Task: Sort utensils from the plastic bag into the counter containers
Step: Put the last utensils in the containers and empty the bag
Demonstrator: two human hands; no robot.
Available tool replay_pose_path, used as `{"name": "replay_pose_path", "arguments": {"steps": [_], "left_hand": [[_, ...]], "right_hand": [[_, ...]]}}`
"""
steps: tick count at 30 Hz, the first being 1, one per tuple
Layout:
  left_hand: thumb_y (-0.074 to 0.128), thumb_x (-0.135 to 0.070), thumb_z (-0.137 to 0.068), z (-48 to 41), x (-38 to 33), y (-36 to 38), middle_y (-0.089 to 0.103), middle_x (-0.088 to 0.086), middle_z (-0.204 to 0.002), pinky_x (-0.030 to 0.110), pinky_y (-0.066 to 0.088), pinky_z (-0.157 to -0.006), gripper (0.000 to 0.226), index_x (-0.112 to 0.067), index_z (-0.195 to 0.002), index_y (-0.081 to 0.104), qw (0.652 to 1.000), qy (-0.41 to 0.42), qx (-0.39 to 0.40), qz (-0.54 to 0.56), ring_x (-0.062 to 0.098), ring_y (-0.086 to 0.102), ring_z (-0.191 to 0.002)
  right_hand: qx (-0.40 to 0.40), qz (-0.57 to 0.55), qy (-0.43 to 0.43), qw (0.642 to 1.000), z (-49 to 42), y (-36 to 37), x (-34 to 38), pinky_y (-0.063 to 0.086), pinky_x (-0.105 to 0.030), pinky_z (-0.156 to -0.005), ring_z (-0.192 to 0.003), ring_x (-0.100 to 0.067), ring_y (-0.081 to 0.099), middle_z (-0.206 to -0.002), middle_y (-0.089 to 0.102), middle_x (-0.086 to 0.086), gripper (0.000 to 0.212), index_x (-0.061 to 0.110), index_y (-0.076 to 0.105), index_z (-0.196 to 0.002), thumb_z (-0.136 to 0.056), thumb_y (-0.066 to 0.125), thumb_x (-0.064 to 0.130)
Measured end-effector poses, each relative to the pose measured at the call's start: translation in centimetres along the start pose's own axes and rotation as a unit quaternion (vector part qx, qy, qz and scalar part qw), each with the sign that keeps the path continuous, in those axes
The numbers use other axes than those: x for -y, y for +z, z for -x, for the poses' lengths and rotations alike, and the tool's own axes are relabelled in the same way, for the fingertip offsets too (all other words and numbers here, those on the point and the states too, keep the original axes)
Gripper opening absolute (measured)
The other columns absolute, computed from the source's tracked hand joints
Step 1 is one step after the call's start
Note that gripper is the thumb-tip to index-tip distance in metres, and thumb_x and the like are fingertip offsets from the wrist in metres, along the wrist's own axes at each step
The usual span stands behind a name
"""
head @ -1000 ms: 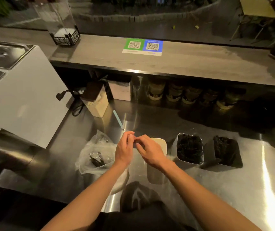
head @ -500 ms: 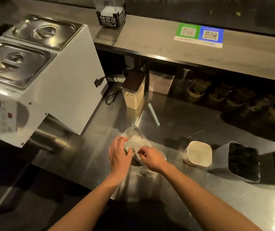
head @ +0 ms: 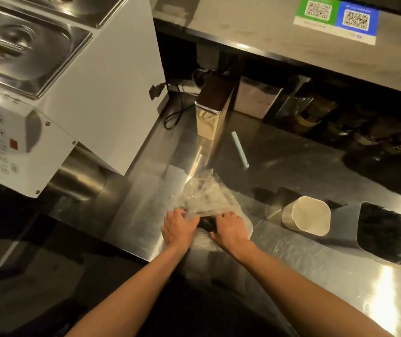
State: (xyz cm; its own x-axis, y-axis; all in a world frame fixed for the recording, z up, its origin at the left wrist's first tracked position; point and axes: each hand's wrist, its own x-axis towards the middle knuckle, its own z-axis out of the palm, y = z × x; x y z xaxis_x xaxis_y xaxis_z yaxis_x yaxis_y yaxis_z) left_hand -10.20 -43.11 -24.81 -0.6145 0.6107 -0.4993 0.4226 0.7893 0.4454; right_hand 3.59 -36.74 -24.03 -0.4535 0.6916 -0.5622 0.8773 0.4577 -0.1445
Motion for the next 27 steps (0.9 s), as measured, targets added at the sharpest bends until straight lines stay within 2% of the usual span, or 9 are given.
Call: {"name": "replay_pose_path", "arguments": {"steps": [3,5,9,11,14,17,19,23,27], "left_hand": [[0.052,-0.043,-0.098,-0.4,-0.1,0.1,0.057,0.012,-0.124,0.042,0.042,-0.100,0.037,-0.013,-0.119,0.060,1.000,0.001,0.008,0.017,0.030,0.053,-0.116],[0.048,-0.039,-0.102,-0.4,-0.3,0.0,0.061,0.014,-0.118,0.038,0.043,-0.091,0.035,-0.009,-0.116,0.061,0.998,-0.003,0.015,0.060,0.031,0.057,-0.109],[0.049,-0.037,-0.101,-0.7,-1.0,-0.6,0.064,0.007,-0.107,0.034,0.042,-0.081,0.028,-0.013,-0.110,0.059,0.987,-0.039,0.046,0.149,0.022,0.056,-0.093],[0.053,-0.034,-0.099,-0.9,-0.9,-0.7,0.065,0.010,-0.106,0.034,0.043,-0.076,0.022,-0.014,-0.104,0.056,0.983,-0.040,0.044,0.175,0.019,0.056,-0.088],[0.058,-0.034,-0.098,-1.1,-0.8,-1.0,0.065,0.010,-0.108,0.032,0.046,-0.074,0.022,-0.015,-0.108,0.053,0.979,-0.040,0.043,0.196,0.020,0.059,-0.090],[0.062,-0.039,-0.096,-1.1,-0.6,-1.3,0.060,0.003,-0.116,0.035,0.051,-0.086,0.038,-0.018,-0.125,0.049,0.985,-0.009,0.032,0.169,0.021,0.059,-0.101],[0.063,-0.044,-0.094,-1.1,-0.3,-1.1,0.053,0.002,-0.123,0.038,0.049,-0.094,0.047,-0.018,-0.131,0.051,0.994,0.017,0.012,0.106,0.021,0.055,-0.110],[0.060,-0.047,-0.094,-1.6,0.0,-1.0,0.045,0.004,-0.125,0.036,0.039,-0.099,0.045,-0.014,-0.124,0.060,0.998,0.060,-0.015,-0.015,0.022,0.045,-0.116],[0.053,-0.038,-0.100,-2.1,-0.1,-1.0,0.058,0.006,-0.112,0.039,0.043,-0.093,0.030,-0.011,-0.110,0.059,0.997,0.071,0.010,0.004,0.023,0.054,-0.103]], "right_hand": [[-0.033,-0.001,0.003,0.999,0.1,0.7,0.4,0.039,-0.038,-0.108,-0.127,-0.028,0.047,-0.141,0.050,-0.012,0.067,0.013,0.041,-0.143,-0.089,0.063,0.047],[-0.039,-0.006,0.000,0.999,0.1,1.0,0.8,0.039,-0.037,-0.109,-0.130,-0.027,0.045,-0.142,0.047,-0.011,0.067,0.011,0.037,-0.146,-0.091,0.062,0.041],[-0.034,-0.014,0.009,0.999,-0.3,1.2,1.8,0.042,-0.037,-0.104,-0.123,-0.025,0.049,-0.137,0.052,-0.009,0.057,0.014,0.038,-0.142,-0.091,0.059,0.029],[-0.025,-0.027,0.024,0.999,-0.3,1.2,2.0,0.041,-0.036,-0.105,-0.124,-0.025,0.050,-0.137,0.053,-0.009,0.054,0.013,0.041,-0.141,-0.092,0.057,0.028],[-0.026,-0.043,0.050,0.997,-0.5,1.1,1.7,0.039,-0.033,-0.106,-0.125,-0.024,0.052,-0.139,0.054,-0.009,0.048,0.012,0.046,-0.139,-0.094,0.055,0.026],[-0.028,-0.020,0.049,0.998,-0.8,1.1,1.6,0.042,-0.036,-0.105,-0.125,-0.025,0.050,-0.140,0.051,-0.011,0.049,0.010,0.041,-0.142,-0.096,0.051,0.022],[-0.027,-0.011,0.039,0.999,-1.0,0.9,1.6,0.043,-0.037,-0.105,-0.126,-0.026,0.049,-0.141,0.051,-0.011,0.050,0.009,0.040,-0.144,-0.097,0.050,0.022],[0.006,-0.007,0.051,0.999,-1.6,0.6,1.7,0.046,-0.037,-0.101,-0.125,-0.026,0.049,-0.138,0.053,-0.012,0.049,0.008,0.046,-0.140,-0.097,0.052,0.032],[0.008,-0.022,0.049,0.999,-1.9,0.1,1.6,0.045,-0.037,-0.102,-0.125,-0.027,0.049,-0.139,0.052,-0.013,0.049,0.009,0.045,-0.140,-0.097,0.051,0.032]]}}
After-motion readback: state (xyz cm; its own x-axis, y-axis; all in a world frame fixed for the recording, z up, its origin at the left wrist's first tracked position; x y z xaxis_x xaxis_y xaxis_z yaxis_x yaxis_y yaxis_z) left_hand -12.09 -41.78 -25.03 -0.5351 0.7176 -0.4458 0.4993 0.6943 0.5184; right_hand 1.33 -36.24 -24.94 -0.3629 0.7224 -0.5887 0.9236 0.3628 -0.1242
